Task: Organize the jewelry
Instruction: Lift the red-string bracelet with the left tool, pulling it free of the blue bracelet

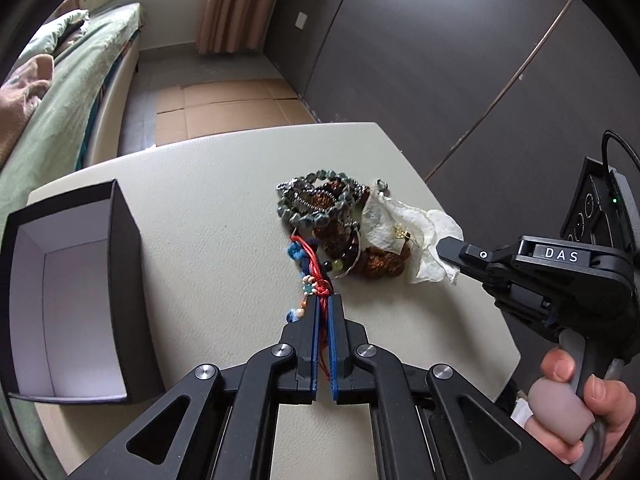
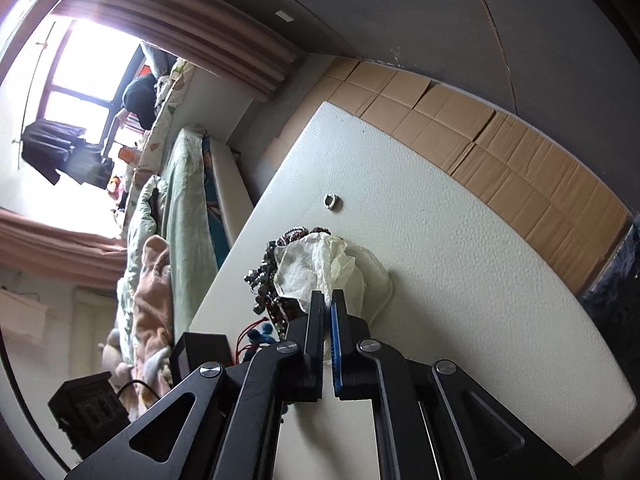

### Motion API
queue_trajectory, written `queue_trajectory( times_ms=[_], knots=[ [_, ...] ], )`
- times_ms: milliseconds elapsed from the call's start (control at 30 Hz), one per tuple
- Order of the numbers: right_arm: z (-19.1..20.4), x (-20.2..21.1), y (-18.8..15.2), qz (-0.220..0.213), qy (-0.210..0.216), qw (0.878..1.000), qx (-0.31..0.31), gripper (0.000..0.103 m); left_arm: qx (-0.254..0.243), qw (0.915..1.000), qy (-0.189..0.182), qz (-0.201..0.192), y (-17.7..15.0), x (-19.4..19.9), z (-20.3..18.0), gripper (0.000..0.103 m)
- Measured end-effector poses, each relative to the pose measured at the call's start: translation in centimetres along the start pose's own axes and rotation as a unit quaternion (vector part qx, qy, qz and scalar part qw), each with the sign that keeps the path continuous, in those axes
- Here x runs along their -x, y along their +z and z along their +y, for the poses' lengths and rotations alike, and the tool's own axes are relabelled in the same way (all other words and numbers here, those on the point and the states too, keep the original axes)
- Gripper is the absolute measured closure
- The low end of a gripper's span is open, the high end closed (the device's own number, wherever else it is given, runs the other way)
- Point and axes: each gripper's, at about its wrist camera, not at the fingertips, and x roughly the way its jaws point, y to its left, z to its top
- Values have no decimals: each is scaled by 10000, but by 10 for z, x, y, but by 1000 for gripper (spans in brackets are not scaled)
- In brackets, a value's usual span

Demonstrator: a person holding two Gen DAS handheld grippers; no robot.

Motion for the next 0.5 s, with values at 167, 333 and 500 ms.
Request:
queue_trajectory(
  times_ms=[167, 333, 500],
  knots=[
    [-3, 7, -8, 51, 63, 10000, 54, 98, 227, 9979, -609, 60, -9, 8, 5, 100],
    [-7, 18, -12, 2, 61, 9999, 144, 98, 257, 9982, -543, -59, -12, 16, 5, 100],
    [-15, 26, -15, -9, 59, 9999, 103, 98, 345, 9993, -64, -90, -15, 16, 13, 100]
  ],
)
